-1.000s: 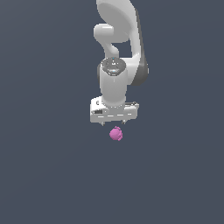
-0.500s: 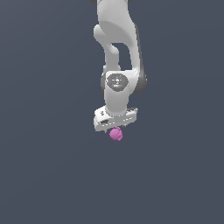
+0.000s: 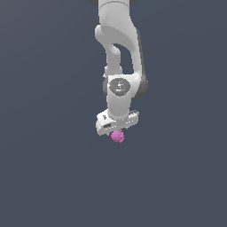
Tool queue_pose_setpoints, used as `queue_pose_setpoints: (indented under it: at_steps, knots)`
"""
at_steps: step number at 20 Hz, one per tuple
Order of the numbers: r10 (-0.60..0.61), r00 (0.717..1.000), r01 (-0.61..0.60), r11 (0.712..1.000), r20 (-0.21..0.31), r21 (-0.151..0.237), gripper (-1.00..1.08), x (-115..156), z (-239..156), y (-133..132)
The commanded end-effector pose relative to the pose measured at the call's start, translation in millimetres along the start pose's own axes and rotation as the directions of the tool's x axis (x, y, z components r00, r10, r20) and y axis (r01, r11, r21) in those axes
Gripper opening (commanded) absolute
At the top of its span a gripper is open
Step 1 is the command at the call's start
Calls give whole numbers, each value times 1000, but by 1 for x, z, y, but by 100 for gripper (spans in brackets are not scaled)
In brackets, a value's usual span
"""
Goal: Pick up the object and move it to a goal position.
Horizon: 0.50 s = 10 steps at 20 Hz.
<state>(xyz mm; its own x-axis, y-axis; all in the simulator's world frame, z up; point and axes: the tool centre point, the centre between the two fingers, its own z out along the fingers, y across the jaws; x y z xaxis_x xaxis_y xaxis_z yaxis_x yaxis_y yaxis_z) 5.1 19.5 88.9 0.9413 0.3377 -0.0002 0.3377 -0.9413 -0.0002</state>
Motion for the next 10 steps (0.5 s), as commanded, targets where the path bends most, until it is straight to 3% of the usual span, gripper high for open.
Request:
queue_pose_setpoints:
  at_steps: [1,10]
  knots:
    - [-1,1000,1,1000,0,0,100,0,5,0]
    - [-5,1000,5,1000,0,0,100,-1,45,-1]
